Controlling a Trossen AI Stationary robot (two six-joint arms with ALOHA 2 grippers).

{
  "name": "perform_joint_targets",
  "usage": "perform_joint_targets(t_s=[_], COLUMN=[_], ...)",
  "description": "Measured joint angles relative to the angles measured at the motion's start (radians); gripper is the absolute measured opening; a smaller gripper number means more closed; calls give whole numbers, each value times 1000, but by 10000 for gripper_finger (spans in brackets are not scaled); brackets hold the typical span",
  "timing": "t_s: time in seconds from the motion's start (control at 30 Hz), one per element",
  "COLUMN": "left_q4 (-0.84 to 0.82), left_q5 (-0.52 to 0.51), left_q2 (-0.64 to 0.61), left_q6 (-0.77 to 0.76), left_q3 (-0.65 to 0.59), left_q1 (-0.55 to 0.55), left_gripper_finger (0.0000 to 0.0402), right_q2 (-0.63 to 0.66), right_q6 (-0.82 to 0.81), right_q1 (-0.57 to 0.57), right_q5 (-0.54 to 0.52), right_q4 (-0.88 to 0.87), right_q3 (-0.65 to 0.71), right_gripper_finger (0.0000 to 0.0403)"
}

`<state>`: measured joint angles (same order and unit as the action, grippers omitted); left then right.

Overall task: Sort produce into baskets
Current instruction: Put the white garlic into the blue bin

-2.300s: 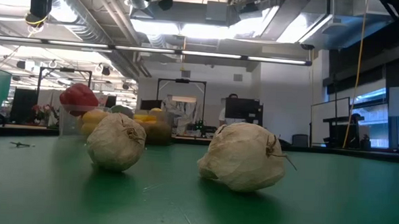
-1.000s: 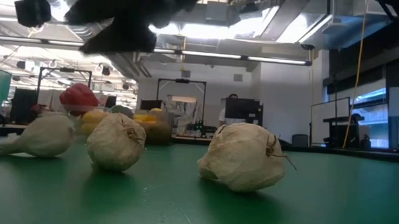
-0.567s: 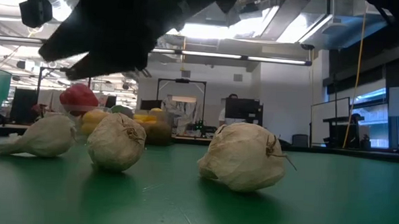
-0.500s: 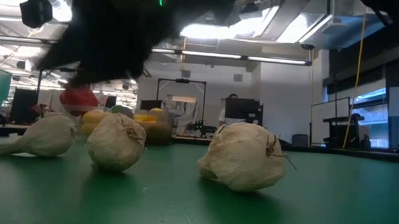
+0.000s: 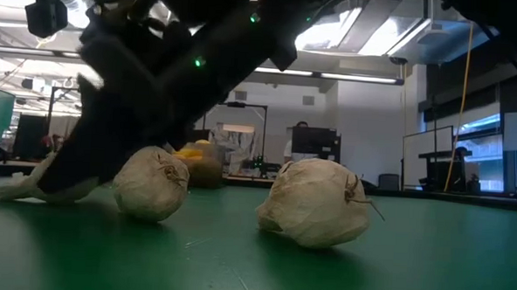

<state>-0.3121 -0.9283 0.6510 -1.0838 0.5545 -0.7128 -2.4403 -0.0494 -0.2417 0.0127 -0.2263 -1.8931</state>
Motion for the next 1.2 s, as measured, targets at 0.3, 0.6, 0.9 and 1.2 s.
perform_joint_targets(t_s=[0.3, 0.6, 0.9, 1.2], left_q4=[-1, -4, -6, 85], left_q5=[0, 0, 0, -2], left_q2=[0, 0, 0, -1], left_q6=[5, 8, 9, 80], left_q3=[0, 0, 0, 0], left_q1=[0, 0, 0, 0], left_gripper_finger=[45, 45, 45, 79], right_q2=[-1, -1, 37, 163], right_q6=[-6, -19, -25, -24], right_q1=[5, 6, 21, 97], right_q5=[-20, 5, -2, -5], right_q4=[46, 44, 31, -76], right_q3=[0, 0, 0, 0], right_gripper_finger=[273, 177, 134, 138])
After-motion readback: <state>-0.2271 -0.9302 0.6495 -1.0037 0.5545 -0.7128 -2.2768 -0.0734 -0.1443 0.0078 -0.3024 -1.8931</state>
